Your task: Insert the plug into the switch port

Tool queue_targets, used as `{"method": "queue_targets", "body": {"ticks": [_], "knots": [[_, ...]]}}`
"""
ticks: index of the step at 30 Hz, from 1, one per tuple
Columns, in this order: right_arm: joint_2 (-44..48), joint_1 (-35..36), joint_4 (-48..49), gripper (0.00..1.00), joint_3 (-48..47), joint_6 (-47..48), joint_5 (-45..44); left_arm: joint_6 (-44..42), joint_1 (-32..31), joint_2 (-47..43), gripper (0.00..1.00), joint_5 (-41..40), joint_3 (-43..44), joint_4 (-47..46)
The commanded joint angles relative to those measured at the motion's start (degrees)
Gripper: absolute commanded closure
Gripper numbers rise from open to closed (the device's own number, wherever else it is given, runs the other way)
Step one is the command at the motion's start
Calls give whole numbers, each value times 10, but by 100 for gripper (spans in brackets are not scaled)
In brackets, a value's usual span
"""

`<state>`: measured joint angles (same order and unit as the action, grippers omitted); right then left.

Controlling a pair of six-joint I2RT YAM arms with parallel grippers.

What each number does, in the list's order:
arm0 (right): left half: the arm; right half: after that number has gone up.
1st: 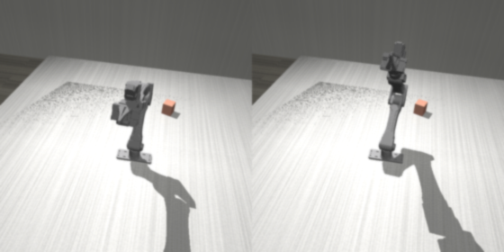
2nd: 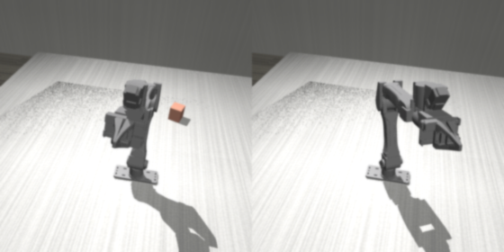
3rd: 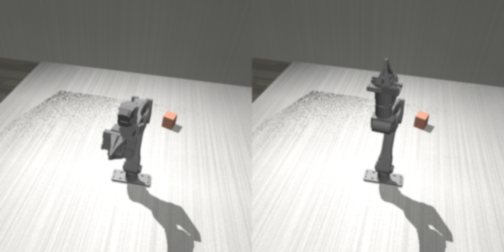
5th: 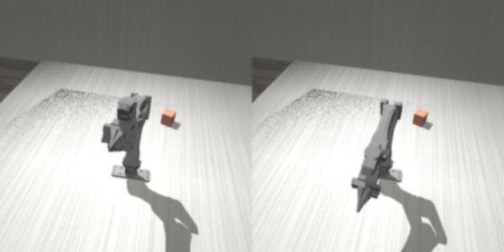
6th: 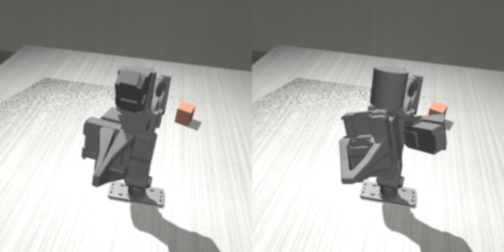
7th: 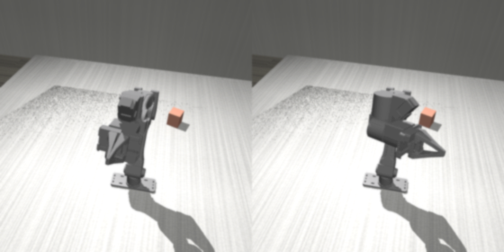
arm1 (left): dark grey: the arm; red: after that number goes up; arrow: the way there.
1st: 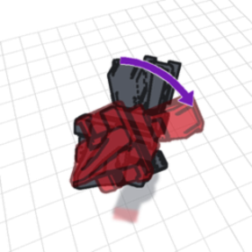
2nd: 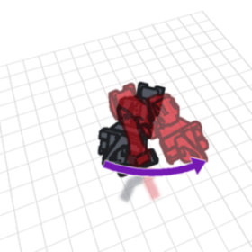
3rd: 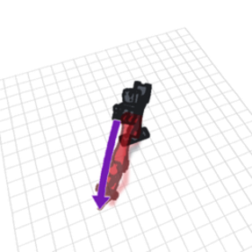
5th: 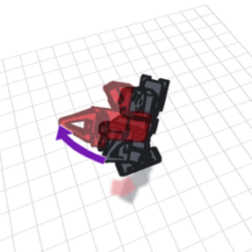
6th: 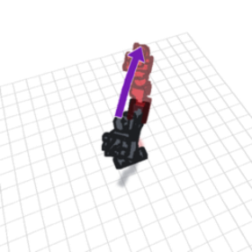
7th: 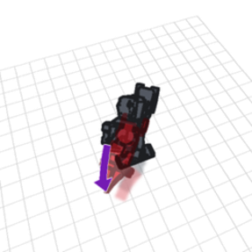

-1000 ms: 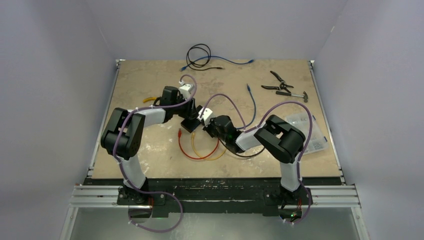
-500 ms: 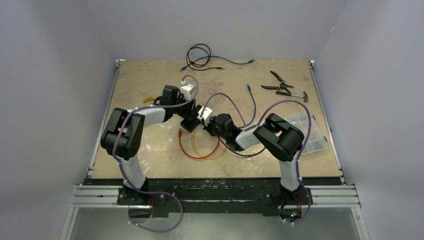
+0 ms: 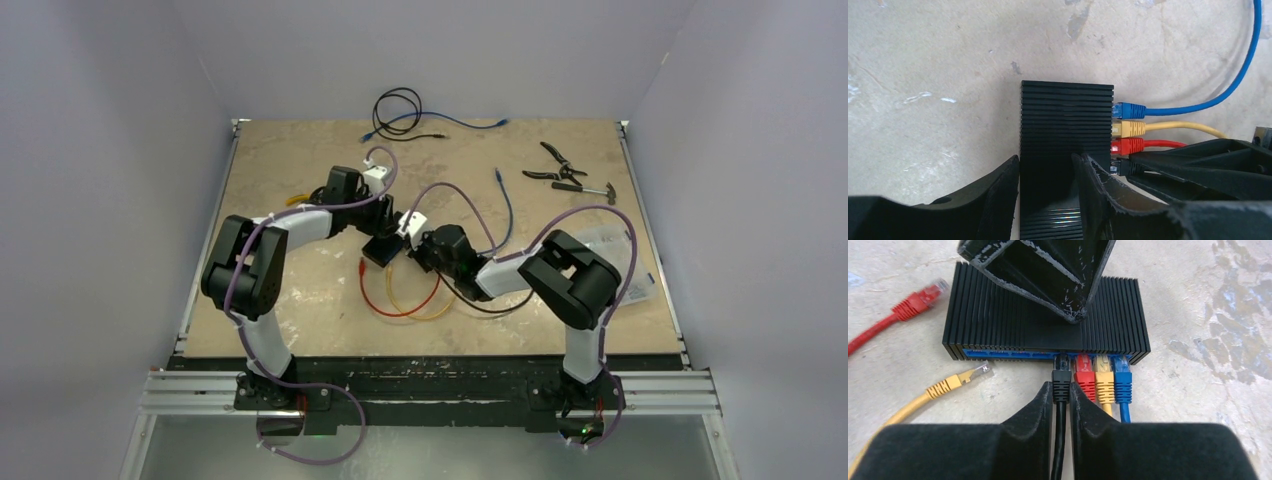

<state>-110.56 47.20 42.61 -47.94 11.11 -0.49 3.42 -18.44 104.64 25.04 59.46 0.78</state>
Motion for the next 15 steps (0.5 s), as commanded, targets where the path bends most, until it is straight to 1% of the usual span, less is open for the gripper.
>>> {"method": "queue_targets", "body": {"ticks": [1, 4, 8, 10, 12, 13, 15], "knots": [[99, 4, 106, 78, 11, -25, 7, 20, -9, 25, 56, 13, 22, 103], [129, 4, 86, 67, 45, -40, -11, 7, -1, 33, 55, -26, 43, 109], [169, 4, 59, 54, 82, -57, -21, -2, 11, 32, 55, -58, 44, 108], [188, 4, 46, 52, 96, -66, -26, -5, 13, 29, 54, -66, 43, 108], [218, 4, 12, 49, 105, -83, -33, -3, 13, 17, 52, -69, 41, 105], [235, 4, -1, 46, 107, -86, -48, 0, 13, 10, 50, -74, 41, 103], [269, 4, -26, 36, 112, -95, -86, 4, 13, -14, 46, -89, 44, 103]]}}
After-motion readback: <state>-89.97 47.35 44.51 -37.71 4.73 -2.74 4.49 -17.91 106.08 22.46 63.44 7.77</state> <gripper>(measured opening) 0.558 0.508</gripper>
